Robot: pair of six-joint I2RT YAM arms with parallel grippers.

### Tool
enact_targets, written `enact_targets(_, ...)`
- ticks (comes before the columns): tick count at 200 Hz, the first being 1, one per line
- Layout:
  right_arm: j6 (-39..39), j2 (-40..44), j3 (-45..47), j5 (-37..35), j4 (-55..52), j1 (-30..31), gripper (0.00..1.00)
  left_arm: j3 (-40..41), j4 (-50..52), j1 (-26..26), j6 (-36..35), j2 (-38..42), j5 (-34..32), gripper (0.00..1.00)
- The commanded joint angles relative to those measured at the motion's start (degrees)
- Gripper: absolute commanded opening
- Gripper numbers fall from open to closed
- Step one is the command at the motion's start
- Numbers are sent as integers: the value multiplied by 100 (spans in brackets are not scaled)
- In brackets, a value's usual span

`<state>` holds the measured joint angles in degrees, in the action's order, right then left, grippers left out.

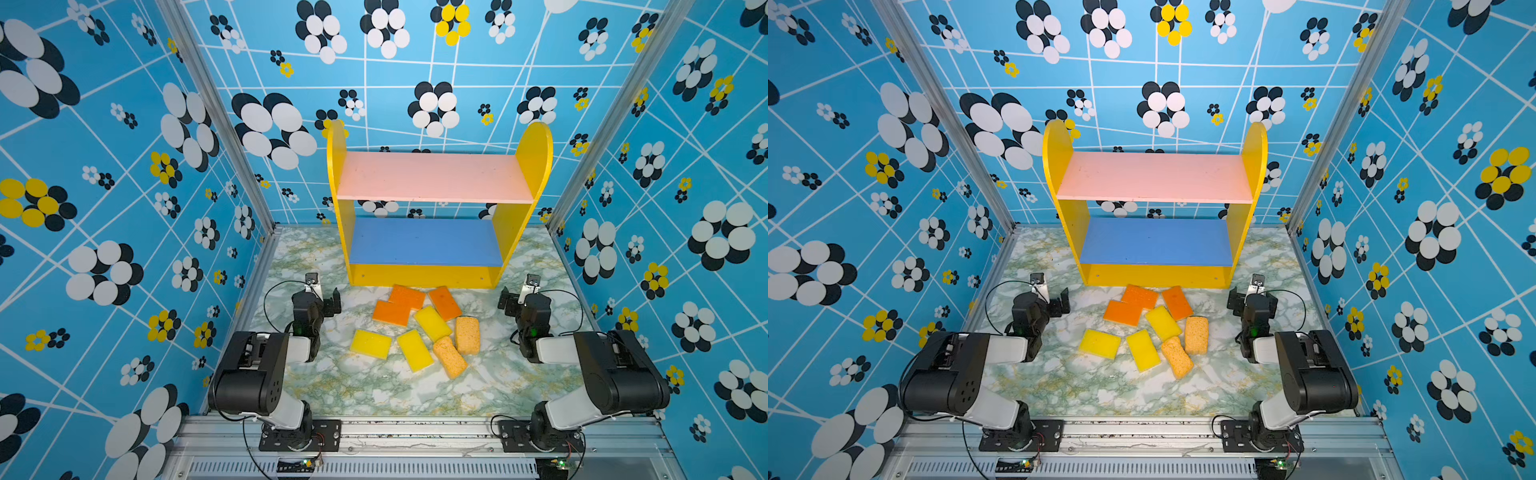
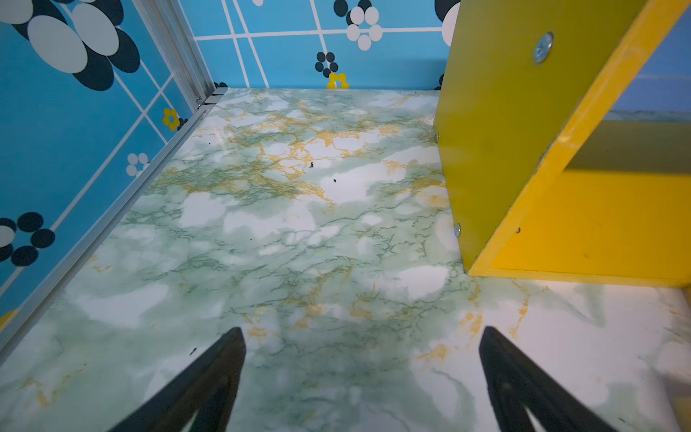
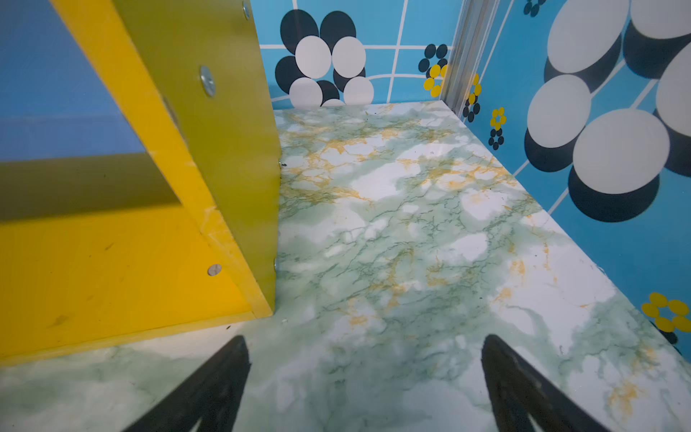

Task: Arrange cleaning sponges on a shelf
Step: Move the cleaning sponge to the center of the table.

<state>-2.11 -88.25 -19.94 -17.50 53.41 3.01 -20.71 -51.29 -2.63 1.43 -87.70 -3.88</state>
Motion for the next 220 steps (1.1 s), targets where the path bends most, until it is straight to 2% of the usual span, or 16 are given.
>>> enact_targets(1, 35, -83, -106, -87, 152, 49, 99, -118, -101, 61, -88, -80, -69, 99)
enact_targets(132, 50, -87, -84, -79, 183, 49, 99, -133, -61, 46, -163, -64, 105, 99)
enact_targets(184, 165, -70, -47, 229, 233, 53, 99, -339, 901, -48, -235, 654, 13, 99)
enact_targets(220, 193, 57, -76, 308, 82, 45, 99, -363, 1212, -89, -301, 1001, 87, 99)
